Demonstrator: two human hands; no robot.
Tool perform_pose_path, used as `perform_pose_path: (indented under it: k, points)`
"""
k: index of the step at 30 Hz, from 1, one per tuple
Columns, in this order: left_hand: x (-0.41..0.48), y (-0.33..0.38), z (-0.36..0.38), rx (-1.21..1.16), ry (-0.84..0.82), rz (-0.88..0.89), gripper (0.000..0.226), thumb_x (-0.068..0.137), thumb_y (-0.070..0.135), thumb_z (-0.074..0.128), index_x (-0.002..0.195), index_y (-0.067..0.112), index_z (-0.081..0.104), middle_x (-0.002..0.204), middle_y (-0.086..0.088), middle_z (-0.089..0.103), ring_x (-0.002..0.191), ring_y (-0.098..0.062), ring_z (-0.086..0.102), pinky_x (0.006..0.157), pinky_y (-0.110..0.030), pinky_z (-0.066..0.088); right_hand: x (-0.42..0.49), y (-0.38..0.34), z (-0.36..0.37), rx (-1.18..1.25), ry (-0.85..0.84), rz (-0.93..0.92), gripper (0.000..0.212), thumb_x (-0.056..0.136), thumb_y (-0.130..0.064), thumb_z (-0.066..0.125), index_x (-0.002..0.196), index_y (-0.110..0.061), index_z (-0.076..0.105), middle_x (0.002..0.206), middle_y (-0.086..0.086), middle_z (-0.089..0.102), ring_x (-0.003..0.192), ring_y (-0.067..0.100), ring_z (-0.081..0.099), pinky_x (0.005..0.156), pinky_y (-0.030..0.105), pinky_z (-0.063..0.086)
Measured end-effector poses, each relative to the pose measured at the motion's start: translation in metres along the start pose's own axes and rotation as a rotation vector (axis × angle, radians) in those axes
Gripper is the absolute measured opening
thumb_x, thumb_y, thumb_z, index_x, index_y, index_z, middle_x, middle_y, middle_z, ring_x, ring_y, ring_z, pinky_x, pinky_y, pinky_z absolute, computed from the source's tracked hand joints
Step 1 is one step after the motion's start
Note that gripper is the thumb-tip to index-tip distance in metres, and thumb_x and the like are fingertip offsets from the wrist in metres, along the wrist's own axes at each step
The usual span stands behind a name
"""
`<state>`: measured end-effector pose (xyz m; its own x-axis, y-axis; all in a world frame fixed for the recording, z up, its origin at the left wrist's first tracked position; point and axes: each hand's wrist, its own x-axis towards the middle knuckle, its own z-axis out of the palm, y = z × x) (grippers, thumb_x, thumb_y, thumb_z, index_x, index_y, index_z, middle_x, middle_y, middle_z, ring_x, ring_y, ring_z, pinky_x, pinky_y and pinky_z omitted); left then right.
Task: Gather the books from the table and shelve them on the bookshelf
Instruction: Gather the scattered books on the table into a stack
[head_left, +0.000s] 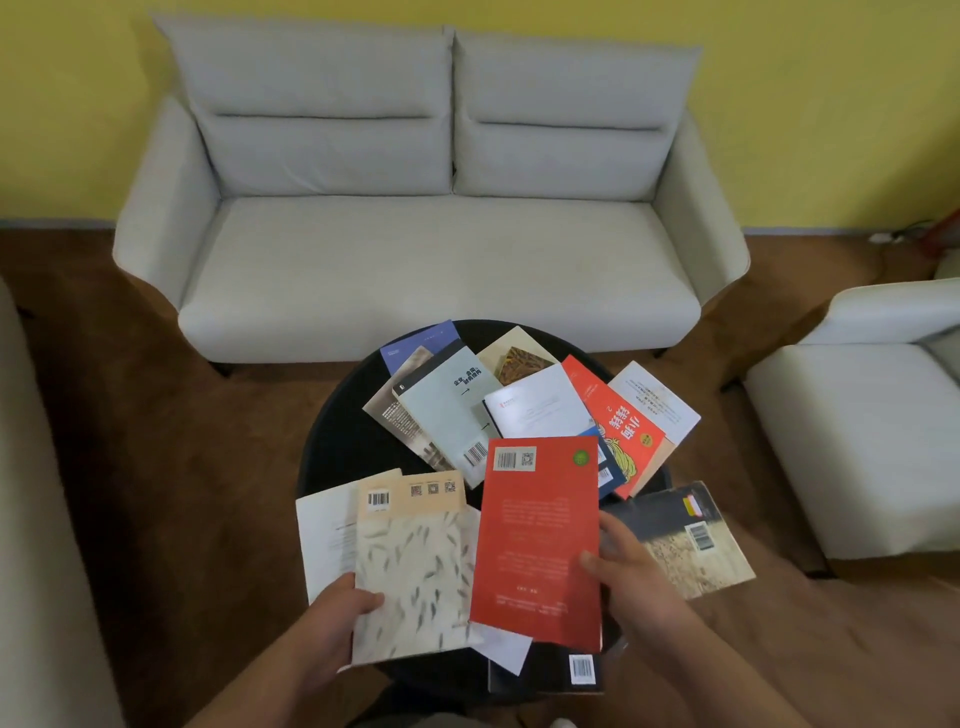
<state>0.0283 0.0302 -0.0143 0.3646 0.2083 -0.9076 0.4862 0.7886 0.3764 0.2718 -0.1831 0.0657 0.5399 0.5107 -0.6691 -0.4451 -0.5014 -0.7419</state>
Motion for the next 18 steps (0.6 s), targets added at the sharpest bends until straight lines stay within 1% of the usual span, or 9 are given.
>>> perform_pose_path:
  k: [4,6,9,10,12,14,15,16,18]
  points:
    - [-0.007,0.003,0.003,0.018,0.006,0.012,0.031,0.100,-0.001,0.044,0.125,0.015,0.054,0.127,-0.017,0.065,0.115,-0.041,0.062,0.099,-0.061,0.049,-0.006,-0.009,0.018,-0.046,-0.099,-0.012,0.037,0.107,-0.006,0.045,0.128,-0.034,0.059,0.107,0.007,0.080,0.098,0.028,0.077,0.089,0.050,0.058]
    - [-0.008,0.004,-0.001,-0.003,0.008,0.019,0.030,0.100,0.000,0.045,0.125,0.013,0.054,0.126,-0.019,0.065,0.114,-0.043,0.063,0.100,-0.062,0.049,-0.011,-0.013,0.030,-0.096,-0.153,-0.067,0.041,0.107,-0.007,0.045,0.130,-0.038,0.060,0.114,0.007,0.078,0.105,0.026,0.075,0.096,0.051,0.055]
    - [-0.014,0.008,-0.004,-0.024,0.010,0.031,0.033,0.098,0.002,0.044,0.126,0.016,0.055,0.124,-0.022,0.066,0.110,-0.046,0.065,0.096,-0.064,0.050,-0.016,-0.023,0.044,-0.201,-0.204,-0.139,0.049,0.109,-0.011,0.041,0.122,-0.051,0.067,0.119,-0.007,0.076,0.110,0.011,0.072,0.090,0.036,0.054]
    - [-0.016,0.011,-0.006,-0.032,0.006,0.034,0.035,0.096,0.001,0.044,0.126,0.016,0.054,0.123,-0.023,0.067,0.109,-0.046,0.066,0.095,-0.064,0.051,-0.017,-0.027,0.047,-0.203,-0.226,-0.144,0.049,0.110,-0.011,0.040,0.122,-0.049,0.068,0.120,-0.009,0.075,0.111,0.010,0.072,0.089,0.033,0.052]
    - [-0.021,0.016,-0.011,-0.046,-0.028,0.015,0.037,0.094,0.001,0.045,0.128,0.013,0.053,0.121,-0.027,0.067,0.107,-0.048,0.067,0.094,-0.062,0.052,-0.018,-0.034,0.051,-0.181,-0.280,-0.162,0.049,0.110,-0.009,0.038,0.126,-0.043,0.069,0.122,-0.006,0.075,0.112,0.013,0.071,0.090,0.033,0.052]
    - [-0.026,0.019,-0.016,-0.049,-0.074,-0.040,0.037,0.093,0.005,0.050,0.129,0.010,0.052,0.119,-0.028,0.069,0.106,-0.047,0.068,0.095,-0.057,0.052,-0.020,-0.042,0.053,-0.155,-0.313,-0.195,0.048,0.108,-0.006,0.041,0.127,-0.038,0.070,0.123,-0.004,0.074,0.112,0.013,0.071,0.085,0.027,0.057]
    - [-0.027,0.020,-0.018,-0.054,-0.087,-0.065,0.037,0.094,0.009,0.052,0.131,0.009,0.052,0.118,-0.028,0.069,0.106,-0.046,0.068,0.096,-0.055,0.051,-0.019,-0.045,0.054,-0.125,-0.321,-0.211,0.048,0.106,-0.002,0.043,0.126,-0.034,0.072,0.123,-0.003,0.075,0.111,0.012,0.071,0.081,0.024,0.059]
    - [-0.029,0.020,-0.019,-0.069,-0.098,-0.081,0.037,0.095,0.013,0.054,0.132,0.008,0.053,0.118,-0.028,0.069,0.105,-0.044,0.069,0.096,-0.053,0.051,-0.018,-0.049,0.055,-0.086,-0.326,-0.227,0.049,0.103,0.004,0.047,0.123,-0.031,0.075,0.120,-0.001,0.076,0.109,0.012,0.072,0.080,0.020,0.060]
    - [-0.031,0.021,-0.018,-0.124,-0.138,-0.087,0.041,0.095,0.022,0.055,0.133,0.005,0.055,0.119,-0.027,0.069,0.101,-0.043,0.070,0.086,-0.051,0.055,-0.016,-0.054,0.056,-0.102,-0.316,-0.263,0.050,0.096,0.013,0.053,0.113,-0.025,0.081,0.113,0.000,0.078,0.105,0.012,0.073,0.083,0.021,0.059]
